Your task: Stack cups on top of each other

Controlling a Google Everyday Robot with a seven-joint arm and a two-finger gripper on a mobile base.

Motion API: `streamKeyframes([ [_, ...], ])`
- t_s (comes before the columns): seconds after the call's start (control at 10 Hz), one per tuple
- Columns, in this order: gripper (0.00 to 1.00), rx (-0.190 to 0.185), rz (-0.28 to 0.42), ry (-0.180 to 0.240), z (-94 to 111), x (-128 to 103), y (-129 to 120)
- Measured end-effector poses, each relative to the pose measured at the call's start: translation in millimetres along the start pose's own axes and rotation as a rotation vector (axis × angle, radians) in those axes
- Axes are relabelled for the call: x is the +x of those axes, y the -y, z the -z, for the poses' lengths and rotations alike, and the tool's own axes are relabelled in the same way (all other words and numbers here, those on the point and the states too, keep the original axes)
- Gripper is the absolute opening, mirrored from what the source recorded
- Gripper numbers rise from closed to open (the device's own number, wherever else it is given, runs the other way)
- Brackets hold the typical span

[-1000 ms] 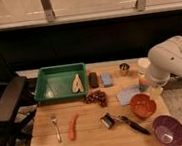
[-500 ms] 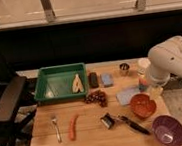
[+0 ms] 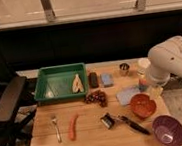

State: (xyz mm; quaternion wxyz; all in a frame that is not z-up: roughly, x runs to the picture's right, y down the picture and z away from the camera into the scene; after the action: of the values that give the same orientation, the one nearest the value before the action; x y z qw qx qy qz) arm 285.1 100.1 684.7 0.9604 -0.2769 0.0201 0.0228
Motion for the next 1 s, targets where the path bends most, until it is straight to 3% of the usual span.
streamKeyframes([
  [0.5,0.65,0.000,0.000,0.000,0.0,0.1,0.1],
  [0.7,0.65,0.019,-0.005,0.004,3.4,2.6,6.5],
  [1.0,0.65,0.044,0.011,0.047,1.1,-12.6,48.8],
])
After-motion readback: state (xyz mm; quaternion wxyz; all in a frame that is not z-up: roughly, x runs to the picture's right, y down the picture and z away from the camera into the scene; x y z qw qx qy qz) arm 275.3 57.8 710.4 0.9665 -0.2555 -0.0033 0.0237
